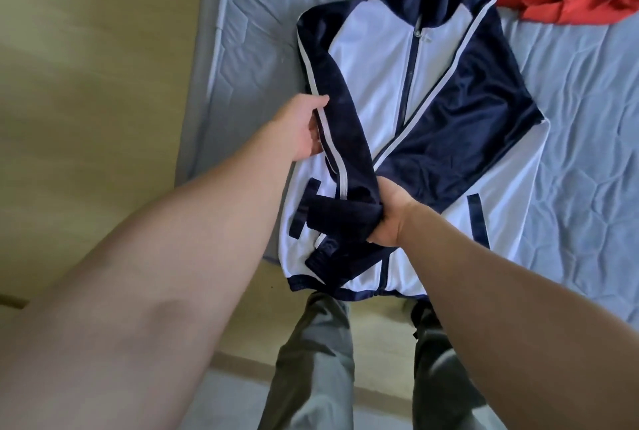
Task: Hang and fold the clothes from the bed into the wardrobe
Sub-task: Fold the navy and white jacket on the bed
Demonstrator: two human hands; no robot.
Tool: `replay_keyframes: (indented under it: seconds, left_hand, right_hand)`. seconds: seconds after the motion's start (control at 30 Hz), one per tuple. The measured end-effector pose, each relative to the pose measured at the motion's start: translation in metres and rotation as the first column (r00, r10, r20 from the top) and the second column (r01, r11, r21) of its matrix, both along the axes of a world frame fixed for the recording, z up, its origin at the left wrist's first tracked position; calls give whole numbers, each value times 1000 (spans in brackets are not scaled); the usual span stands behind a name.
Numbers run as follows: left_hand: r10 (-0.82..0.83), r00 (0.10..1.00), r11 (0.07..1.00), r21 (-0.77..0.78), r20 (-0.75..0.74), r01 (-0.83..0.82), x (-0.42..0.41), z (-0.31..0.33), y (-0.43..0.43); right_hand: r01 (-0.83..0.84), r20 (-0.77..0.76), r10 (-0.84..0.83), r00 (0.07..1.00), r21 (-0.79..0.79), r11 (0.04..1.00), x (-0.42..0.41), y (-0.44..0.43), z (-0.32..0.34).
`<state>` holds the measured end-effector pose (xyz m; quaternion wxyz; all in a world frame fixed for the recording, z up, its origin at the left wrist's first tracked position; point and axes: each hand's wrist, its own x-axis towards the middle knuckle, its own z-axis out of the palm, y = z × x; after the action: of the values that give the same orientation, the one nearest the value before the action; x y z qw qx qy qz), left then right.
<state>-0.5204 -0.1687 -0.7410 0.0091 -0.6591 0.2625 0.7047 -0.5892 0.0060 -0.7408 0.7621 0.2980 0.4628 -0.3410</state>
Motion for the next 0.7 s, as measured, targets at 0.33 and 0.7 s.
replay_keyframes:
  seconds: [0.33, 0.7]
  left_hand:
    - [-312, 831, 798, -348, 459, 492, -64, -1, 68]
    - [-535, 844, 836, -130, 20, 533, -105, 7, 93]
  right_hand:
    - [-405, -529, 431, 731, 170, 898, -16, 35, -15]
    - [-697, -910, 408, -68, 336, 634, -16, 63, -30]
